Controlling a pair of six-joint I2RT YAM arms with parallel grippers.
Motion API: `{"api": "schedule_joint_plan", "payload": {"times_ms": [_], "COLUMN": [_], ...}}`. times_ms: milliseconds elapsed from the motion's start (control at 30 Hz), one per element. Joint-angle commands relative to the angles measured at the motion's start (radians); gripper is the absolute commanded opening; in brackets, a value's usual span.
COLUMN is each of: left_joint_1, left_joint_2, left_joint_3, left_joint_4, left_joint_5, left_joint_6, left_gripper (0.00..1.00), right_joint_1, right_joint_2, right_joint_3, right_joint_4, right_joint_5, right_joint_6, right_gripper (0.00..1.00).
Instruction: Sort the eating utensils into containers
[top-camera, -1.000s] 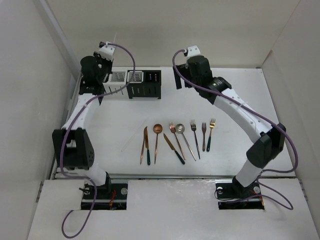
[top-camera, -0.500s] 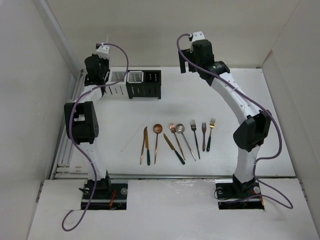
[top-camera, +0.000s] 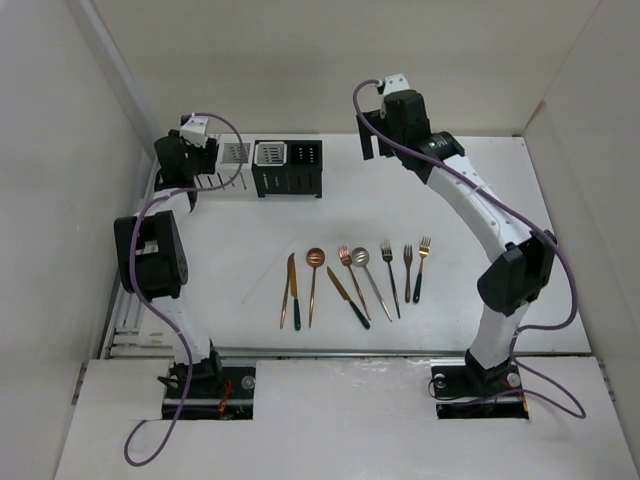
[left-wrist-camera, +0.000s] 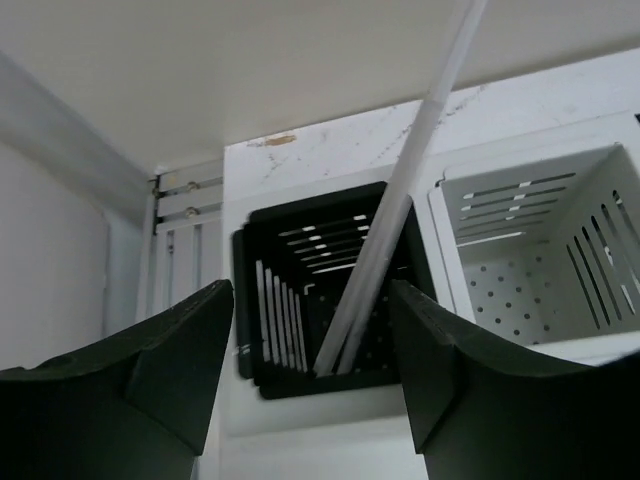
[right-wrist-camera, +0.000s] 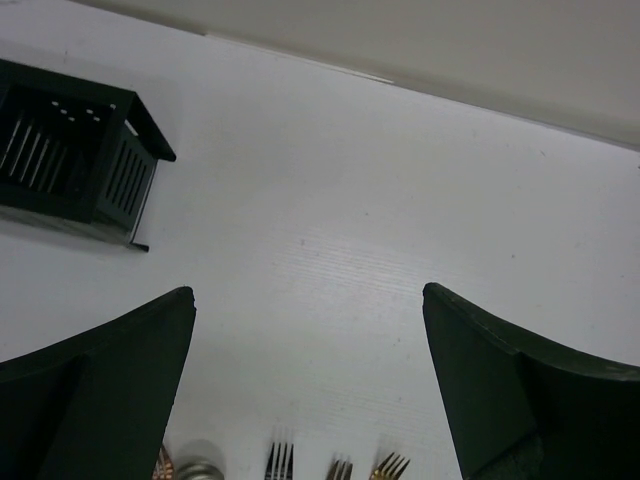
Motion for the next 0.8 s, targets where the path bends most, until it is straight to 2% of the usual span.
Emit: {"api": "schedule_joint_plan", "payload": {"times_ms": [0,133,200,233,300,333,367,467,567,767], "left_joint_1": [0.015,0.015,-0.003,-0.029,-0.039,-0.072,-0.095,-0.196,-0.357,-0.46], "left_joint_2": [-0.181,-0.279,-0.318,-0.353,-0.388,-0.442,-0.442,-0.466,-0.526,-0.519], "left_joint_3": [-0.004,0.005,0.014,0.014,-0.017,-0.1,-0.101,-0.236,-0.409,-0.515], "left_joint_4": [-0.009,-0.113,-0.217,-0.35,-0.49,-0.759,-0.762,-0.939,-0.975,-0.856], "left_joint_5": [0.051,0.022,0.042,0.056,0.164,0.282,0.283,0.246,0.182,0.024], "left_joint_6": [0.025,-0.018,0.018,0.049,0.115,0.24,0.284,0.376,0.412,0.353], "left_gripper": [0.61,0.62,0.62,0.63,0.63,0.63,0.63,0.66,0.67,0.69], "right_joint_1": [0.06,0.092,0.092,0.092,0.102,0.12,0.12,0.14,0.151,0.16], "right_joint_2": [-0.137,-0.241,-0.277,-0.309,-0.338,-0.399,-0.4,-0.455,-0.498,-0.536], "right_joint_3": [-0.057,-0.154,-0.205,-0.221,-0.281,-0.354,-0.355,-0.439,-0.491,-0.533], "right_joint_4": [0.047,0.068,0.056,0.047,0.031,0.022,0.022,0.01,-0.001,-0.022], "right_joint_5": [0.05,0.05,0.035,0.019,0.006,0.005,0.005,0.005,0.005,0.005], "right_joint_6": [0.018,0.047,0.07,0.084,0.093,0.125,0.135,0.161,0.185,0.204], "right_gripper": [1.0,1.0,1.0,1.0,1.0,1.0,1.0,1.0,1.0,1.0]}}
